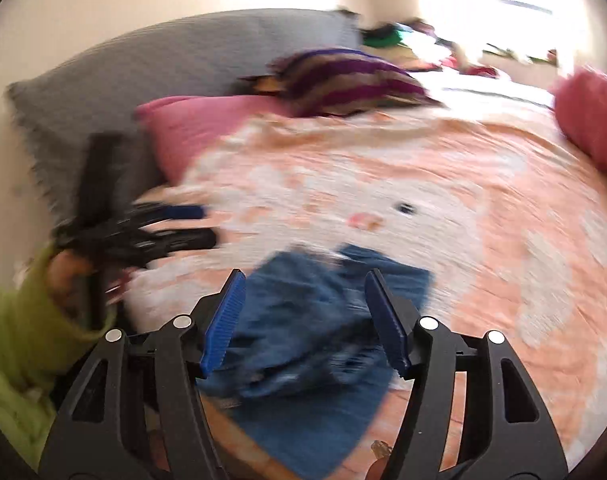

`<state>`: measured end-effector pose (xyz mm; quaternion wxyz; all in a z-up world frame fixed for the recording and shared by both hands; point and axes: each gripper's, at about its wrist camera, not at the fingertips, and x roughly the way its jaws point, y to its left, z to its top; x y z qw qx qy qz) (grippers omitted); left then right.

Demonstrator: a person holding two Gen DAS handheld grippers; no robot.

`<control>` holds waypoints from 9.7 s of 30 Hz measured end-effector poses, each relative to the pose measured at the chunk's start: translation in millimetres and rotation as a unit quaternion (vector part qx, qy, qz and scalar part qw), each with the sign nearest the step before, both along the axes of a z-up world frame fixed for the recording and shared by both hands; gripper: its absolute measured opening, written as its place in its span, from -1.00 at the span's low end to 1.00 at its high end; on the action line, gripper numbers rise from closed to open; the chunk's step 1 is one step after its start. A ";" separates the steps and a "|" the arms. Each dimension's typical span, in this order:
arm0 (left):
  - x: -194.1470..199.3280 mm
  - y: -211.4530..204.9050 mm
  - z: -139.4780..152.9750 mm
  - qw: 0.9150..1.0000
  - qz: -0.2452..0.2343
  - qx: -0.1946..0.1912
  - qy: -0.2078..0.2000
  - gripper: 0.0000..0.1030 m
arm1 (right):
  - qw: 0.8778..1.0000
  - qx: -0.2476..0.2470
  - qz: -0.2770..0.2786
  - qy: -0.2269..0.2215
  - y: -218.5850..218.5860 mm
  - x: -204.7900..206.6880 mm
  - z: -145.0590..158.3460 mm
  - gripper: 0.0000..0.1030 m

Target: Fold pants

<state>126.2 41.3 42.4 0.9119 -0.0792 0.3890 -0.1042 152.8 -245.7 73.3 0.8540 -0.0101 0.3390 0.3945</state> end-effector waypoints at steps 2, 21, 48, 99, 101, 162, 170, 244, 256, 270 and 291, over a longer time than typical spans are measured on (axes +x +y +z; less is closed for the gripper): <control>1.7 0.1 -8.3 1.000 0.002 -0.005 0.015 0.87 | 0.999 -0.005 -0.028 0.030 -5.5 10.6 -13.5 0.06; 7.5 -24.7 -74.6 0.991 -0.014 -0.053 0.122 0.87 | 0.975 -0.040 -0.086 0.200 -21.5 48.0 -93.2 0.01; 2.5 -44.0 -53.9 0.996 -0.028 -0.065 0.061 -0.39 | 0.991 -0.056 -0.022 0.120 23.2 34.8 -79.3 -0.88; 89.4 12.4 -65.2 0.994 0.083 0.018 0.071 0.04 | 0.981 -0.148 -0.071 0.108 91.7 131.0 -100.1 -0.60; 90.1 12.6 -67.7 0.993 0.085 0.021 0.075 0.11 | 0.979 -0.157 -0.072 0.110 91.6 131.2 -104.7 -0.57; 7.7 16.3 6.6 0.990 0.128 0.055 -0.020 0.91 | 0.987 -0.035 -0.137 -0.077 47.0 45.7 -3.6 0.82; -31.2 5.1 7.7 0.991 0.122 0.050 -0.039 0.91 | 0.988 -0.006 -0.135 -0.070 38.7 6.2 -2.5 0.83; -81.1 1.5 -50.6 0.992 0.118 0.022 0.027 0.91 | 0.987 -0.083 -0.138 0.006 40.9 -49.9 -62.1 0.83; -82.1 2.4 -49.9 0.992 0.121 0.024 0.026 0.91 | 0.986 -0.087 -0.142 0.006 40.3 -49.9 -63.1 0.83; -80.5 2.0 -48.4 0.992 0.122 0.028 0.028 0.91 | 0.986 -0.088 -0.142 0.006 40.0 -49.2 -63.3 0.83; -81.1 -4.0 -46.5 0.993 0.112 0.034 0.026 0.91 | 0.985 -0.092 -0.143 0.007 36.9 -50.2 -67.1 0.83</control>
